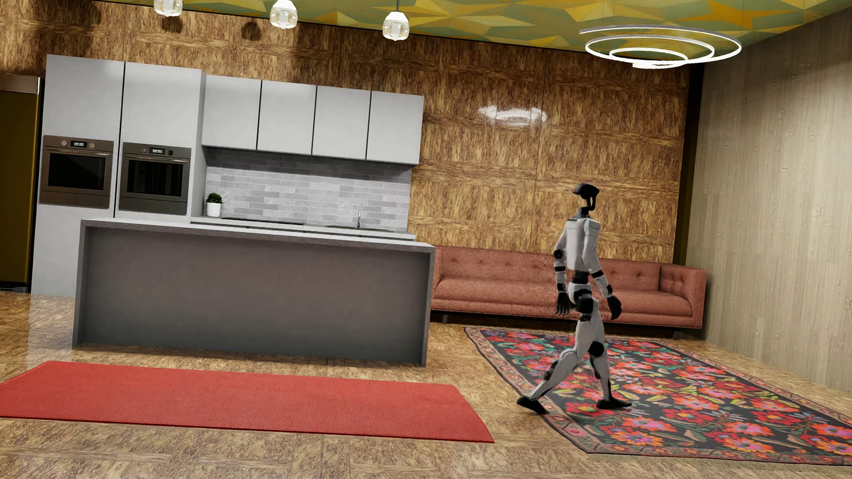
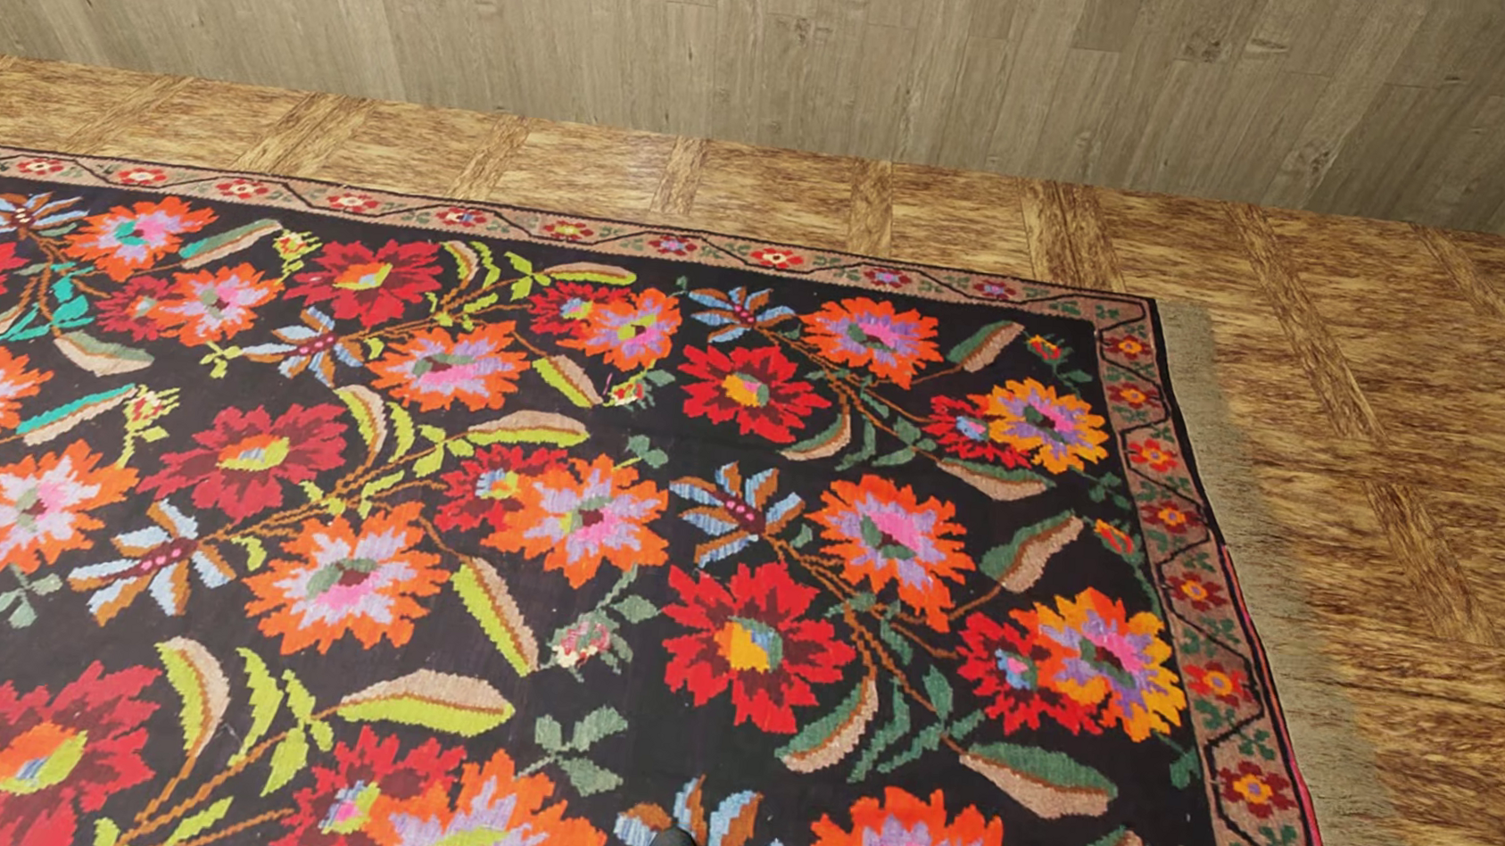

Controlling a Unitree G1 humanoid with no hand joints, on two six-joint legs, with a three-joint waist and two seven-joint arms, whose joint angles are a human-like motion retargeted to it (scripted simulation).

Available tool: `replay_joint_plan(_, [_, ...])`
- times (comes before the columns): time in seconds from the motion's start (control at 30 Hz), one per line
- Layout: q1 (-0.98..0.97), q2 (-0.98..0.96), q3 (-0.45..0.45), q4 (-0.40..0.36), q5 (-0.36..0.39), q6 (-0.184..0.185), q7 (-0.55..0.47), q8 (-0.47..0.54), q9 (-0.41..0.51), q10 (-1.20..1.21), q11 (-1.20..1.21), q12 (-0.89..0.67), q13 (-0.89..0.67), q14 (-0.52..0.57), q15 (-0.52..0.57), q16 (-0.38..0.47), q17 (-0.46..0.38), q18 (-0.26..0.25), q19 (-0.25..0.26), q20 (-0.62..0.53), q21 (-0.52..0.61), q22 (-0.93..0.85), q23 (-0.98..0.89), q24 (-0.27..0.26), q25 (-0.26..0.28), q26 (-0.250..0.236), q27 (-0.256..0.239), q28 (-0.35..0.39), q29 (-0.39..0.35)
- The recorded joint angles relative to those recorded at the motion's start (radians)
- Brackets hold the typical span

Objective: Go to the sofa

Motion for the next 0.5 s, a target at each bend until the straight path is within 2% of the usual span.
replay_joint_plan(0.03, [-0.034,0.030,0.017,-0.017,-0.005,-0.013,0.000,0.000,0.009,0.360,0.029,0.010,0.008,-0.345,-0.006,0.003,0.006,0.000,0.000,-0.016,-0.035,0.013,0.010,0.000,0.000,0.000,0.000,0.000,0.000])
replay_joint_plan(0.07, [-0.037,0.046,0.021,-0.051,-0.015,-0.029,0.000,0.000,0.009,0.394,0.096,0.020,0.024,-0.229,0.037,0.007,0.015,0.000,0.000,-0.018,-0.067,0.023,0.036,0.000,0.000,0.000,0.000,0.000,0.000])
replay_joint_plan(0.1, [-0.037,-0.008,0.015,-0.106,-0.068,-0.072,0.000,0.000,0.005,0.396,0.266,0.030,0.037,-0.060,0.179,0.010,0.033,0.000,0.000,-0.004,-0.078,0.035,0.068,0.000,0.000,0.000,0.000,0.000,0.000])
replay_joint_plan(0.13, [-0.016,-0.064,-0.004,-0.147,-0.111,-0.092,0.000,0.000,0.025,0.468,0.496,0.035,0.060,0.054,0.366,0.015,0.048,0.000,0.000,-0.012,-0.069,0.052,0.114,0.000,0.000,0.000,0.000,0.000,0.000])
replay_joint_plan(0.17, [0.019,-0.179,-0.023,-0.179,-0.140,-0.098,0.000,0.000,0.037,0.501,0.722,0.027,0.078,0.077,0.352,0.019,0.054,0.000,0.000,0.004,-0.062,0.045,0.138,0.000,0.000,0.000,0.000,0.000,0.000])
replay_joint_plan(0.2, [0.100,-0.284,-0.025,-0.194,-0.156,-0.097,0.000,0.000,0.069,0.488,0.830,0.019,0.085,0.062,0.239,0.026,0.056,0.000,0.000,0.032,-0.041,0.018,0.157,0.000,0.000,0.000,0.000,0.000,0.000])
replay_joint_plan(0.23, [0.165,-0.382,-0.072,-0.186,-0.146,-0.069,0.000,0.000,0.073,0.467,0.793,0.000,0.089,0.009,0.196,0.023,0.056,0.000,0.000,0.059,-0.017,0.002,0.186,0.000,0.000,0.000,0.000,0.000,0.000])
replay_joint_plan(0.3, [0.286,-0.483,-0.186,-0.180,-0.134,-0.011,0.000,0.000,0.079,0.442,0.459,-0.041,0.123,-0.118,0.165,0.039,0.036,0.000,0.000,0.070,-0.004,-0.083,0.193,0.000,0.000,0.000,0.000,0.000,0.000])
replay_joint_plan(0.33, [0.341,-0.506,-0.211,-0.176,-0.139,0.012,0.000,0.000,0.069,0.417,0.243,-0.063,0.154,-0.183,0.209,0.038,0.029,0.000,0.000,0.099,-0.025,-0.109,0.189,0.000,0.000,0.000,0.000,0.000,0.000])
replay_joint_plan(0.37, [0.389,-0.512,-0.224,-0.175,-0.145,0.025,0.000,0.000,0.062,0.403,0.054,-0.081,0.178,-0.242,0.447,0.045,0.028,0.000,0.000,0.135,-0.014,-0.144,0.189,0.000,0.000,0.000,0.000,0.000,0.000])
replay_joint_plan(0.4, [0.396,-0.567,-0.239,-0.160,-0.161,0.041,0.000,0.000,0.034,0.422,0.003,-0.099,0.202,-0.310,0.730,0.060,0.030,0.000,0.000,0.168,-0.024,-0.175,0.195,0.000,0.000,0.000,0.000,0.000,0.000])
replay_joint_plan(0.43, [0.445,-0.584,-0.258,-0.159,-0.188,0.035,0.000,0.000,0.029,0.439,0.035,-0.111,0.227,-0.380,0.802,0.076,0.031,0.000,0.000,0.190,-0.017,-0.202,0.198,0.000,0.000,0.000,0.000,0.000,0.000])
replay_joint_plan(0.47, [0.504,-0.557,-0.282,-0.159,-0.198,0.035,0.000,0.000,0.043,0.480,0.124,-0.117,0.250,-0.415,0.678,0.086,0.032,0.000,0.000,0.198,-0.028,-0.225,0.194,0.000,0.000,0.000,0.000,0.000,0.000])
replay_joint_plan(0.5, [0.485,-0.538,-0.306,-0.142,-0.172,0.056,0.000,0.000,0.043,0.563,0.160,-0.123,0.236,-0.371,0.525,0.080,0.029,0.000,0.000,0.215,0.001,-0.230,0.215,0.000,0.000,0.000,0.000,0.000,0.000])
